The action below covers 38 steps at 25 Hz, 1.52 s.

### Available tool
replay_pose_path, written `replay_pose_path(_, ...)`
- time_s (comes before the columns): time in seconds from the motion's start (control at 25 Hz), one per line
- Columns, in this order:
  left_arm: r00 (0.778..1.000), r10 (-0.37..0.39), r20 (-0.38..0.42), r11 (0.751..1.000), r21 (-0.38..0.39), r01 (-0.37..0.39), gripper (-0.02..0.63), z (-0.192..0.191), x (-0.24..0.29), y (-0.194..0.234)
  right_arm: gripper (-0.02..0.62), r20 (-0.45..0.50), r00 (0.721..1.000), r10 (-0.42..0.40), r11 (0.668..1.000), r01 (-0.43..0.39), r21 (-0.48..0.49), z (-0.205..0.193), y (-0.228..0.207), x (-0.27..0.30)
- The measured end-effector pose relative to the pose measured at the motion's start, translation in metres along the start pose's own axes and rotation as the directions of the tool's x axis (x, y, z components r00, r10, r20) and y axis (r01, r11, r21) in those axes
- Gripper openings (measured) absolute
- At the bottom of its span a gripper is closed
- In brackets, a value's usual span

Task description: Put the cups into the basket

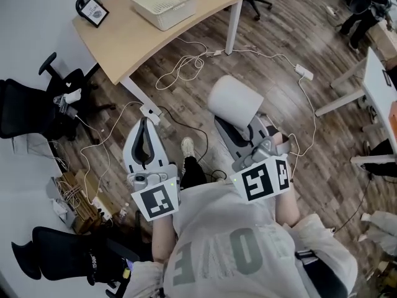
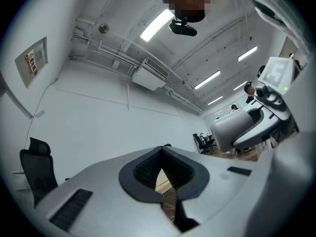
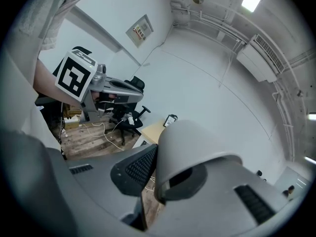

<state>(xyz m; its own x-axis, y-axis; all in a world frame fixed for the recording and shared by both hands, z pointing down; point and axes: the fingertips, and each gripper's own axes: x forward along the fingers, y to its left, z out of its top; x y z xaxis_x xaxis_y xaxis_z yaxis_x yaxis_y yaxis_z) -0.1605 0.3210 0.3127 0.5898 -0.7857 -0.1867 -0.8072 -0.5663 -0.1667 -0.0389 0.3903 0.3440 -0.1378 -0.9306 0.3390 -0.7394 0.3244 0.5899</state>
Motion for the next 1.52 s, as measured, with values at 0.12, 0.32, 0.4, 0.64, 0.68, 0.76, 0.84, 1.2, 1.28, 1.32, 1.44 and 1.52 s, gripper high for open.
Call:
replay_pose_path(0.12, 0.999, -0.029, 0.028, 1.0, 0.006, 0.029, 0.006, -0.007, 0.046, 0.013, 0.035, -0.022, 1.0, -0.013, 1.0, 0.012, -0.018, 0.002, -0.02, 0.038)
replay_pose_path(0.32, 0.996, -0.079, 0.039, 0.997, -0.005, 0.079, 0.006, -0.021, 0.123, 0.049, 0.035, -0.042, 0.999, -0.021, 0.999, 0.02, -0.03, 0.019, -0.051, 0.116)
replay_pose_path(0.4, 0.995, -0.095, 0.04, 0.995, -0.011, 0.096, 0.006, -0.025, 0.152, 0.07, 0.035, -0.048, 0.998, -0.03, 0.999, 0.029, -0.035, 0.031, -0.065, 0.149)
replay_pose_path(0.64, 0.99, -0.134, 0.054, 0.991, -0.014, 0.135, 0.006, -0.038, 0.222, 0.126, 0.035, -0.064, 0.996, -0.06, 0.998, 0.057, -0.037, 0.06, -0.093, 0.229)
replay_pose_path(0.68, 0.989, -0.139, 0.05, 0.99, -0.014, 0.14, 0.006, -0.041, 0.23, 0.132, 0.035, -0.072, 0.995, -0.063, 0.997, 0.061, -0.037, 0.062, -0.095, 0.239)
replay_pose_path(0.76, 0.988, -0.145, 0.049, 0.989, -0.021, 0.146, 0.006, -0.046, 0.243, 0.143, 0.035, -0.087, 0.993, -0.074, 0.997, 0.071, -0.034, 0.064, -0.099, 0.254)
replay_pose_path(0.84, 0.988, -0.147, 0.049, 0.988, -0.039, 0.149, 0.006, -0.05, 0.253, 0.149, 0.035, -0.096, 0.992, -0.083, 0.996, 0.082, -0.018, 0.063, -0.103, 0.264)
replay_pose_path(1.2, 0.986, -0.161, 0.044, 0.984, -0.067, 0.164, 0.006, -0.063, 0.293, 0.147, 0.035, -0.121, 0.99, -0.073, 0.997, 0.073, -0.003, 0.048, -0.125, 0.292)
replay_pose_path(1.28, 0.986, -0.164, 0.038, 0.984, -0.064, 0.167, 0.006, -0.065, 0.306, 0.141, 0.035, -0.112, 0.991, -0.069, 0.998, 0.07, 0.001, 0.043, -0.136, 0.299)
replay_pose_path(1.32, 0.985, -0.166, 0.036, 0.984, -0.059, 0.168, 0.006, -0.066, 0.313, 0.137, 0.035, -0.109, 0.992, -0.068, 0.998, 0.069, 0.002, 0.04, -0.142, 0.303)
replay_pose_path(1.44, 0.985, -0.168, 0.031, 0.984, -0.046, 0.17, 0.006, -0.071, 0.34, 0.127, 0.035, -0.103, 0.992, -0.069, 0.998, 0.069, -0.002, 0.027, -0.164, 0.319)
replay_pose_path(1.52, 0.987, -0.159, 0.025, 0.986, -0.046, 0.16, 0.006, -0.076, 0.361, 0.12, 0.035, -0.097, 0.993, -0.063, 0.998, 0.063, -0.003, 0.016, -0.183, 0.331)
